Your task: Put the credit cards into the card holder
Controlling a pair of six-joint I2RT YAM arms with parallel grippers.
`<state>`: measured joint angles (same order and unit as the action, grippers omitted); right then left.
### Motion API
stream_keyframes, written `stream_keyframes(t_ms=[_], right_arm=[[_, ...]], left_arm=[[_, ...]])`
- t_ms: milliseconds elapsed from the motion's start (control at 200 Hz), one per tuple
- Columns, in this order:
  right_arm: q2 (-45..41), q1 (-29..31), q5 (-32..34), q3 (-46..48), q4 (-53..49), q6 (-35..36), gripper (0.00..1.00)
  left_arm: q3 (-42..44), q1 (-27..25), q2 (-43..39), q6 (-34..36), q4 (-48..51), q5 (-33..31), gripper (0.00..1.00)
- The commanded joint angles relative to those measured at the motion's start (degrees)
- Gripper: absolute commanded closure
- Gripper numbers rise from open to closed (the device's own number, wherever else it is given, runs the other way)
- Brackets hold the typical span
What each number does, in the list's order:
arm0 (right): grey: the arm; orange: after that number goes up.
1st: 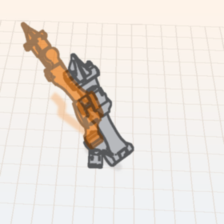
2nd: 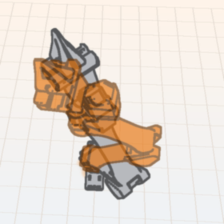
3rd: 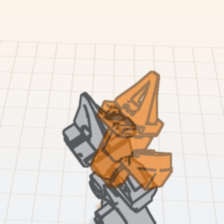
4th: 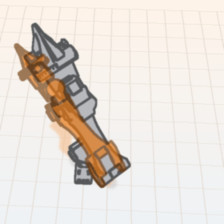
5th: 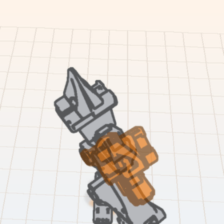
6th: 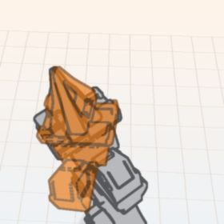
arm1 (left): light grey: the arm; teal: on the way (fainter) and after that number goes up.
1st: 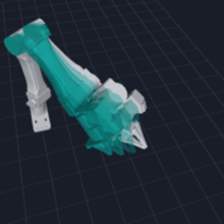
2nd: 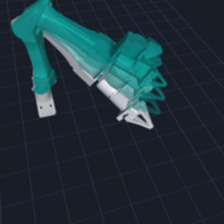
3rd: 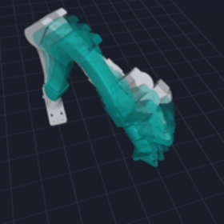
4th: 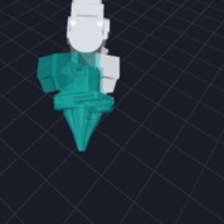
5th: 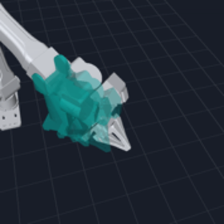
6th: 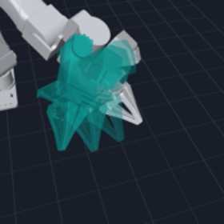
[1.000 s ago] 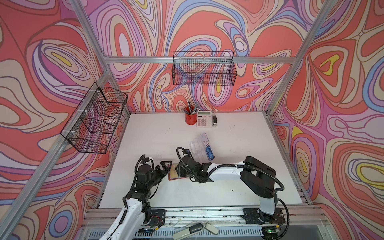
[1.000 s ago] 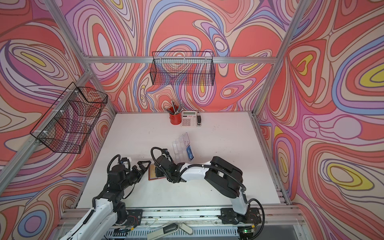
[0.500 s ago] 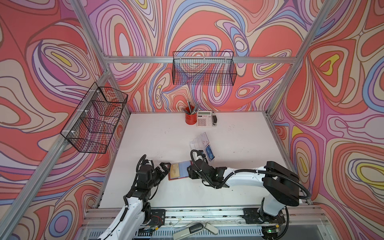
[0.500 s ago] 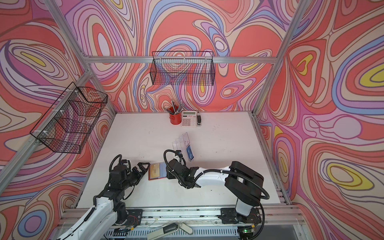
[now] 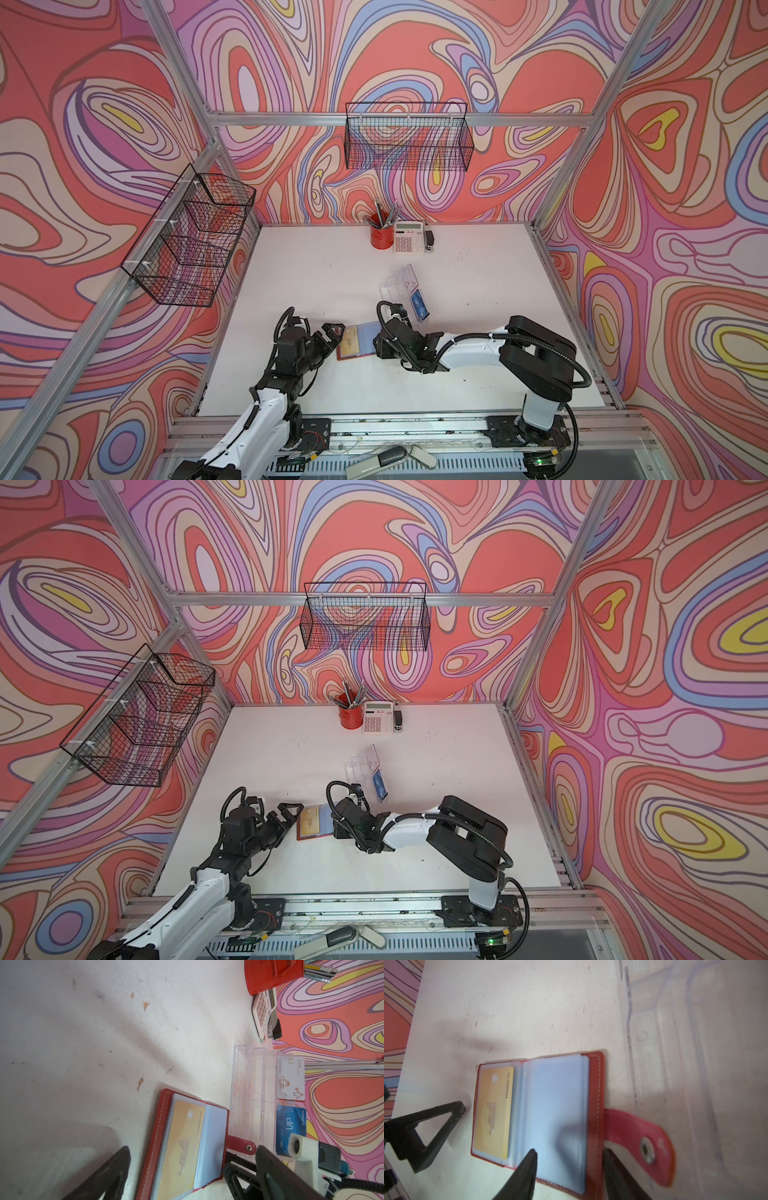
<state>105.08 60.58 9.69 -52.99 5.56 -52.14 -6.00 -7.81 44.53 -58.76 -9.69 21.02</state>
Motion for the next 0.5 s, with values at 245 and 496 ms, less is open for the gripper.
stream_keyframes(t_ms=[245,496], right_arm=[[-3.05,-0.27,6.53,-2.73,-5.87,1.68,0.49],[-1.77,0.52,4.83,-5.27,-5.92,3.50,0.49]], left_arm=[[0.71,0.09,1.93,-0.53,-3.12,0.78,0.04],[0.64,0.15,3.45,-0.85,-4.22,1.37,0.04]])
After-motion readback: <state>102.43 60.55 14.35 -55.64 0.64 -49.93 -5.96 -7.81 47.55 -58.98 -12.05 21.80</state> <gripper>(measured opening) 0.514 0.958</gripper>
